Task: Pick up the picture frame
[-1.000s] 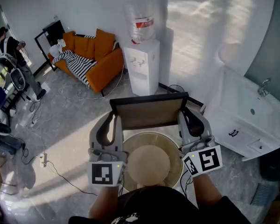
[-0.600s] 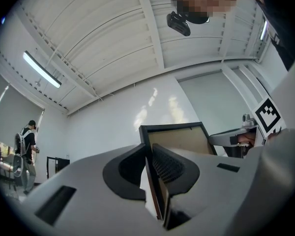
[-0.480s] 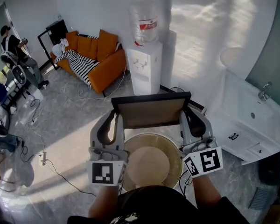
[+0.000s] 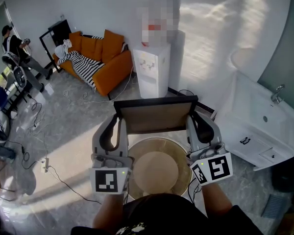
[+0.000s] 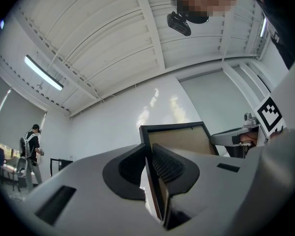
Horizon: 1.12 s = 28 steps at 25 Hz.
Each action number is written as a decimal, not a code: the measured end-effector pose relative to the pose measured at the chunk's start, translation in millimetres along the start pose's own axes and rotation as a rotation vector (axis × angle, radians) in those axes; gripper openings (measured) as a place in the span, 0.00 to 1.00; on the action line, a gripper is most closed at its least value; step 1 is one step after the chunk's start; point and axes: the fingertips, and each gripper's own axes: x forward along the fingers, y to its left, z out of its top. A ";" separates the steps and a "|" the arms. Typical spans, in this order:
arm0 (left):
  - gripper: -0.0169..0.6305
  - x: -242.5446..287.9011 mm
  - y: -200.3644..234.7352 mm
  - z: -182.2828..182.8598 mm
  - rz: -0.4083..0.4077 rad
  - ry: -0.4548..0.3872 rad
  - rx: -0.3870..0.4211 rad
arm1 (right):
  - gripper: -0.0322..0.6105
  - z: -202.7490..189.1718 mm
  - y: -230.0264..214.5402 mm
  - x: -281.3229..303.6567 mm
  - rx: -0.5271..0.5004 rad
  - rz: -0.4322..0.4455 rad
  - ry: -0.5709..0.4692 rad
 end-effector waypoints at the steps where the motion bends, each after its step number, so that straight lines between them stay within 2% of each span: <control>1: 0.11 -0.2 0.6 -0.7 -0.001 -0.003 0.004 | 0.12 -1.2 0.4 0.1 0.000 0.000 0.003; 5: 0.11 0.9 -1.1 -4.8 -0.006 0.011 0.001 | 0.12 -4.3 -2.2 0.3 0.004 -0.006 0.021; 13: 0.11 -4.1 -2.4 10.1 -0.014 0.003 0.006 | 0.12 8.5 -0.3 -5.6 -0.003 -0.016 0.015; 20: 0.11 2.1 -12.3 -0.9 -0.012 0.072 -0.061 | 0.12 -0.7 -7.7 -5.9 0.000 -0.016 0.036; 28: 0.11 6.0 -7.8 -21.2 -0.035 0.114 -0.057 | 0.12 -22.8 -5.9 0.8 0.035 -0.018 0.109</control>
